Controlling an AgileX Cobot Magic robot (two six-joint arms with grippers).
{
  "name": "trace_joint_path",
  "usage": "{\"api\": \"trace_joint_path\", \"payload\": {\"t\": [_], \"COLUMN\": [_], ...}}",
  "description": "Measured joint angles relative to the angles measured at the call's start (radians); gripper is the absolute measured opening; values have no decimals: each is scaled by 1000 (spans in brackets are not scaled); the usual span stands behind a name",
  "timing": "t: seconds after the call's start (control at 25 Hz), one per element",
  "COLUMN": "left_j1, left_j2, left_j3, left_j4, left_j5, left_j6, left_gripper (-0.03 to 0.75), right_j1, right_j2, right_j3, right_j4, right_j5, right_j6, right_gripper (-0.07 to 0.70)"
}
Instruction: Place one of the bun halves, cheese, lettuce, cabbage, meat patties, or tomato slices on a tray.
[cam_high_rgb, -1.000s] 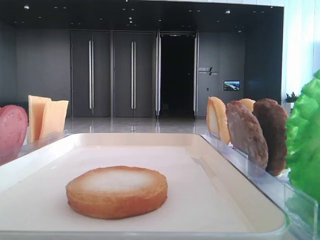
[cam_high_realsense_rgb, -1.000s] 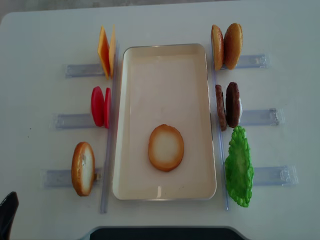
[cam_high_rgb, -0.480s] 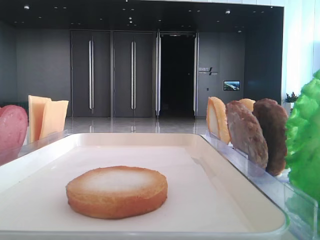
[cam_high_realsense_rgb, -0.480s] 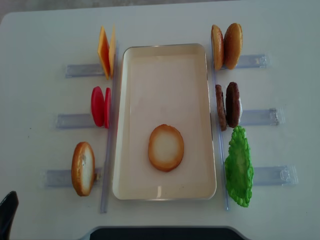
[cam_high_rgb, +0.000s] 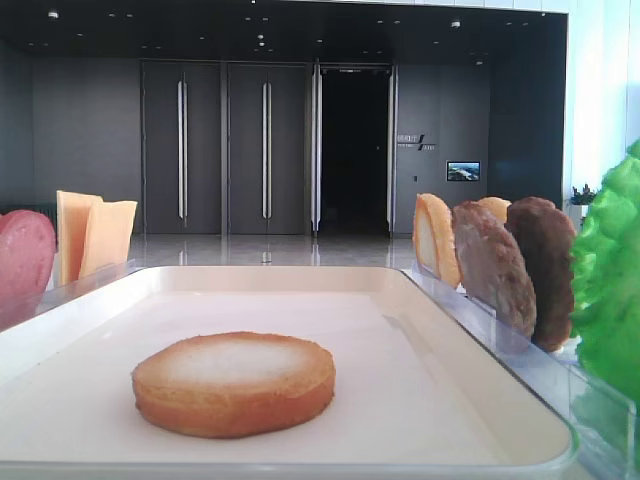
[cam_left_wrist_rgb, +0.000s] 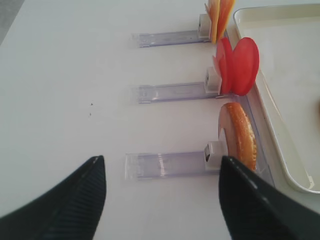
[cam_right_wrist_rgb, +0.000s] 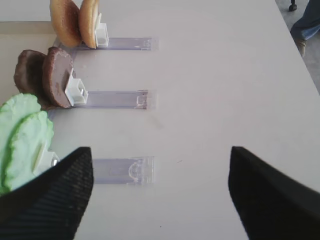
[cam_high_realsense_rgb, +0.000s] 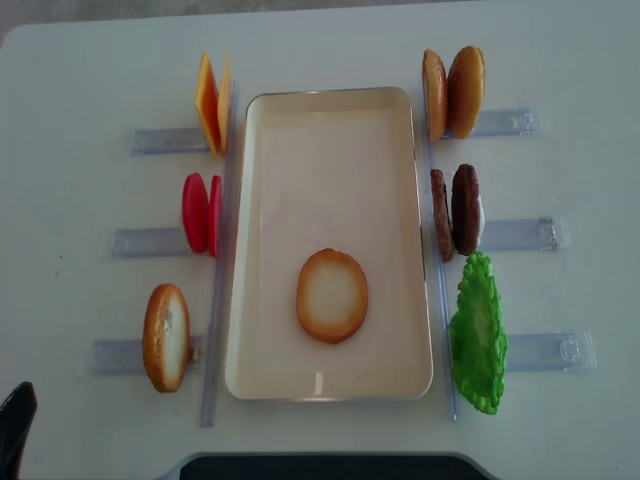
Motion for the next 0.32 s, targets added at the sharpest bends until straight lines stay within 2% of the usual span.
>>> {"api": "trace_joint_path", "payload": {"t": [0.32], "left_j1": [0], "left_j2": [0], "left_j3": [0], "left_j4": [0], "left_j5": [0], "left_j6": [0], "left_gripper": [534], "right_j1": [0], "right_j2": [0], "right_j3": [0], "right_j4": [0], "right_j5": [0], "right_j6": [0], "right_gripper": [531]}}
